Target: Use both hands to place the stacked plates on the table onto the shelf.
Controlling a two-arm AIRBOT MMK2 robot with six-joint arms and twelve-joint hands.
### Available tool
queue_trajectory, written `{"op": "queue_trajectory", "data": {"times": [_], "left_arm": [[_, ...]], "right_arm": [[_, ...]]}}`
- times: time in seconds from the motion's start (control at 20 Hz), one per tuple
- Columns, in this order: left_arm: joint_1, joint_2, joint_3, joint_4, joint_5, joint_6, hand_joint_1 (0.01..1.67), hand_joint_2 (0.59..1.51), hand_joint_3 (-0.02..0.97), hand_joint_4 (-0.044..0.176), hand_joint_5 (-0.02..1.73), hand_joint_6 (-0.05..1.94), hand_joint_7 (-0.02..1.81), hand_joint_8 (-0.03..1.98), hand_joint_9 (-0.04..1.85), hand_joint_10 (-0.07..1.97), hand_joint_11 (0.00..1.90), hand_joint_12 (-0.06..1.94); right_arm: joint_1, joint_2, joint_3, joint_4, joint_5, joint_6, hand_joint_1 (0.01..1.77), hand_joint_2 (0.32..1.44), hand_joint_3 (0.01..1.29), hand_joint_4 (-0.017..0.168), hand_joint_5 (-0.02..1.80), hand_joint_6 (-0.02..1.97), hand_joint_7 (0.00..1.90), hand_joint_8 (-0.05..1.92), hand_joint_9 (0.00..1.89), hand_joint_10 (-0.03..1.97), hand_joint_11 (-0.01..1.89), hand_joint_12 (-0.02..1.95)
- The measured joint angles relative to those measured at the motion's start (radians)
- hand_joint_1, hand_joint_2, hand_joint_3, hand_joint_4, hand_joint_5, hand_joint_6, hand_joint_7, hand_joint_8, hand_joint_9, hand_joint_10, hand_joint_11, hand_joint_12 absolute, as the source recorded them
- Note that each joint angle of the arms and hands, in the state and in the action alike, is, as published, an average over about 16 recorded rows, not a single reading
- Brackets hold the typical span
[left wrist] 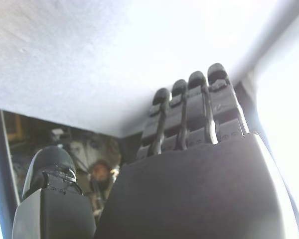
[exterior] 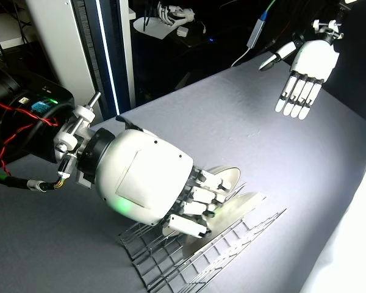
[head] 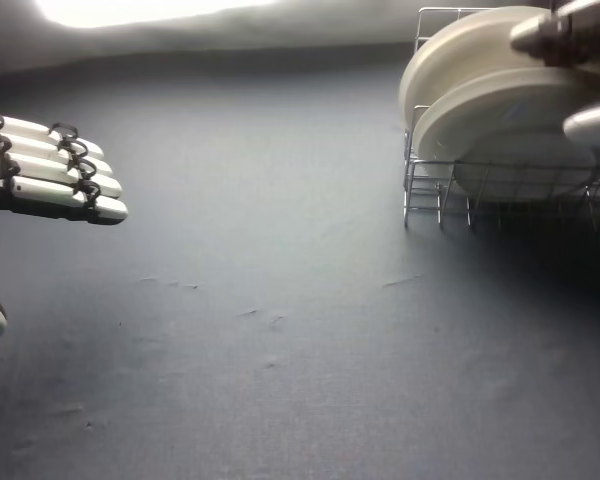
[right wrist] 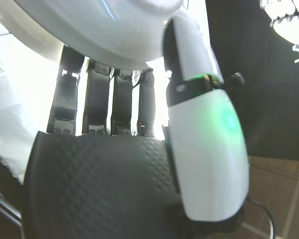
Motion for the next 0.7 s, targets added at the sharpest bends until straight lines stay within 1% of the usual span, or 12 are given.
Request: {"op": "queue_trajectory", "data": {"times": [0.15,0.3,0.5,0.7], "left_arm": [[0.003,0.000,-0.006,-0.001,-0.004,0.000,0.02,1.032,-0.002,0.002,0.02,0.02,0.02,0.00,0.02,0.01,0.02,0.01],[0.007,0.000,-0.015,-0.002,-0.010,0.000,0.02,1.033,-0.002,0.001,0.02,0.02,0.02,0.00,0.02,0.01,0.02,0.01],[0.014,0.000,-0.031,-0.004,-0.021,0.004,0.02,1.035,-0.002,0.001,0.02,0.02,0.02,0.00,0.02,0.01,0.02,0.01],[0.026,0.000,-0.045,-0.004,-0.028,0.018,0.02,1.039,-0.002,0.001,0.02,0.02,0.02,0.00,0.02,0.01,0.02,0.01]], "right_arm": [[0.028,0.000,-0.005,-0.041,0.011,0.000,1.12,1.07,0.02,-0.005,0.45,0.02,0.46,0.01,0.45,0.07,0.05,1.18],[0.054,0.000,-0.010,-0.135,0.032,-0.001,0.99,1.07,0.02,-0.005,0.36,0.02,0.35,0.01,0.35,0.04,0.02,1.04],[0.076,-0.001,-0.017,-0.319,0.083,-0.003,0.78,1.07,0.02,-0.004,0.24,0.02,0.24,0.01,0.24,0.00,0.01,0.85],[0.077,-0.002,-0.022,-0.540,0.162,-0.013,0.57,1.07,0.02,-0.003,0.15,0.02,0.16,0.01,0.16,-0.01,0.02,0.65]]}}
